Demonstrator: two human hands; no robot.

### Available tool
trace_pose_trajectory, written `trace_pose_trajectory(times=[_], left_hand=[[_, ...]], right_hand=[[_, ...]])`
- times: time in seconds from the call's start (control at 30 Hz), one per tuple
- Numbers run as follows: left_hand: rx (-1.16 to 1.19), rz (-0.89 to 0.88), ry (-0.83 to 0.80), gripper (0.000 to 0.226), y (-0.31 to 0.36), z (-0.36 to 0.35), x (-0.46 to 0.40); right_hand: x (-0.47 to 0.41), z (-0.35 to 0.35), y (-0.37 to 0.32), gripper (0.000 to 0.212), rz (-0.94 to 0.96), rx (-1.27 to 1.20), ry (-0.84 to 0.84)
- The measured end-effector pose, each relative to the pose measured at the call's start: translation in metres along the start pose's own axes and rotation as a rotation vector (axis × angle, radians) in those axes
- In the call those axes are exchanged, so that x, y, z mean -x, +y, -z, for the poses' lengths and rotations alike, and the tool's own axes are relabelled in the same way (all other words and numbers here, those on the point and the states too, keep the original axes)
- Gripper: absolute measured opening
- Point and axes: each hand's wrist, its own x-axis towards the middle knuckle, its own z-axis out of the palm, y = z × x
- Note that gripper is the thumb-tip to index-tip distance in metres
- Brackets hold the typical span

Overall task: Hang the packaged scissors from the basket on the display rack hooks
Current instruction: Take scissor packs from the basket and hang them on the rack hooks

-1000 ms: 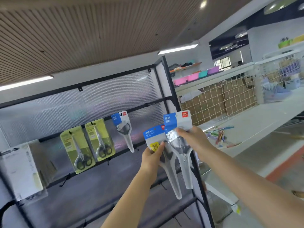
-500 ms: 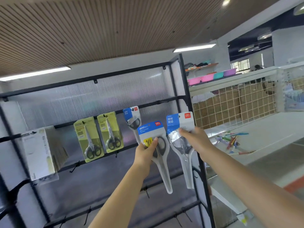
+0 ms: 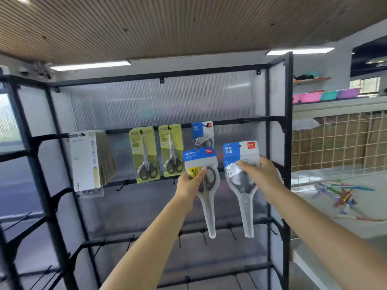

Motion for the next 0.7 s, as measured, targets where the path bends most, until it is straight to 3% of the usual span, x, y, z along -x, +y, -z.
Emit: trace_pose_trajectory(times=[0.7], left_hand=[[0.037,-0.077,0.082,0.004,0.009,0.03,-0.069]], right_hand=[[-0.1,-0.08,-0.007,0.025,0.09,-0.069,-0.02]])
